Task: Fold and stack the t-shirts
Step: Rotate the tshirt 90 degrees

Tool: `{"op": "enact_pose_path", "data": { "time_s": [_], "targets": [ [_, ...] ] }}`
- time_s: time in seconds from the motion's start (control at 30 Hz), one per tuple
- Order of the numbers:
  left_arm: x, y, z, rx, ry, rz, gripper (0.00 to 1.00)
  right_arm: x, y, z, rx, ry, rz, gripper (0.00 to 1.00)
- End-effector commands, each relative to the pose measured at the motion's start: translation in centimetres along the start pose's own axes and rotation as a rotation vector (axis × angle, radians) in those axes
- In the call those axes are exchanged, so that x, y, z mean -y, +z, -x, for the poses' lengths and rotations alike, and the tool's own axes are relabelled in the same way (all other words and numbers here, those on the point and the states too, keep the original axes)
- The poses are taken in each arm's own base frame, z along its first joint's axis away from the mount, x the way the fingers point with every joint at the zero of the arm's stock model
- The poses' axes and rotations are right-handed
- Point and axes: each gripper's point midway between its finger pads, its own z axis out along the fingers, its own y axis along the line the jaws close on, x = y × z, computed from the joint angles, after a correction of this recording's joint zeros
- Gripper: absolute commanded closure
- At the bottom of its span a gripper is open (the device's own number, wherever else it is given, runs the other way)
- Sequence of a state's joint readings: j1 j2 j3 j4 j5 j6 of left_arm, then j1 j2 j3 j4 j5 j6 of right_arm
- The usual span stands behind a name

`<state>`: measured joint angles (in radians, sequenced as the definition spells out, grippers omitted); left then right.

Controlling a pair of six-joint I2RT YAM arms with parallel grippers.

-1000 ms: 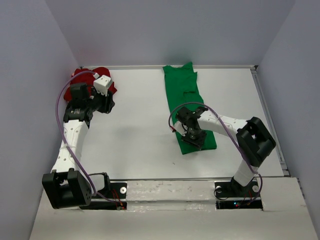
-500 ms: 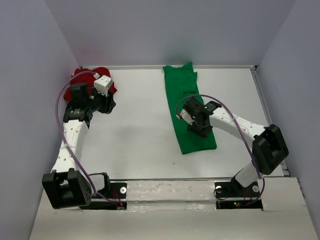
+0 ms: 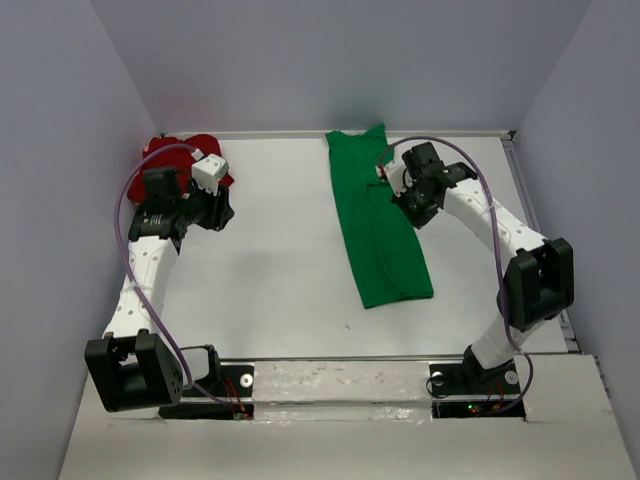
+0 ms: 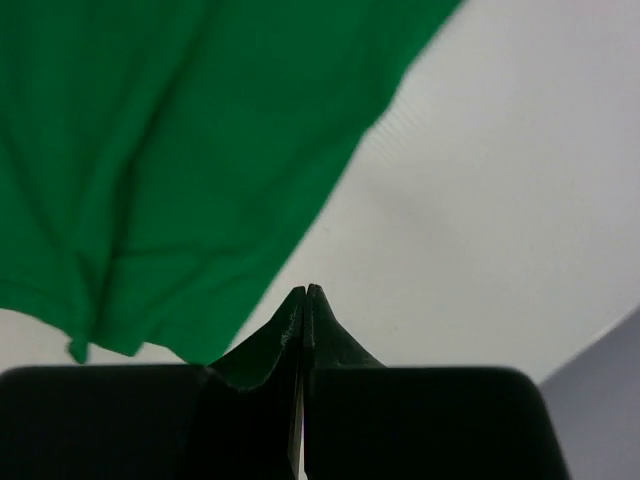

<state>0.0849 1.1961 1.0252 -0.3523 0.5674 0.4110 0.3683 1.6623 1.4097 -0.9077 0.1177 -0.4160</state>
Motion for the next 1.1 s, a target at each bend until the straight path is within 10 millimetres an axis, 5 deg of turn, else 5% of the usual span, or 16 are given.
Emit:
{"op": "enact_pose_path", "data": {
  "time_s": [0.0, 0.2, 0.53, 1.07],
  "targets": [
    [0.0, -0.6, 1.6, 0.040, 0.037, 0.008, 0.49, -4.6, -3.6, 4.1, 0.154, 0.000, 0.292, 1.00],
    [-0.2, -0.5, 1.4, 0.034, 0.036, 0.013, 0.49, -9.0, -4.3, 2.4, 0.109, -0.064, 0.488, 1.00],
    [-0.2, -0.5, 1.2, 0.030, 0.037, 0.015, 0.49, -15.8, -1.8, -1.7, -0.066, -0.104, 0.762, 1.00],
    [-0.2, -0.6, 1.1, 0.036, 0.043, 0.023, 0.49, -18.6, 1.2, -3.2, -0.188, -0.136, 0.811, 1.00]
  ]
}}
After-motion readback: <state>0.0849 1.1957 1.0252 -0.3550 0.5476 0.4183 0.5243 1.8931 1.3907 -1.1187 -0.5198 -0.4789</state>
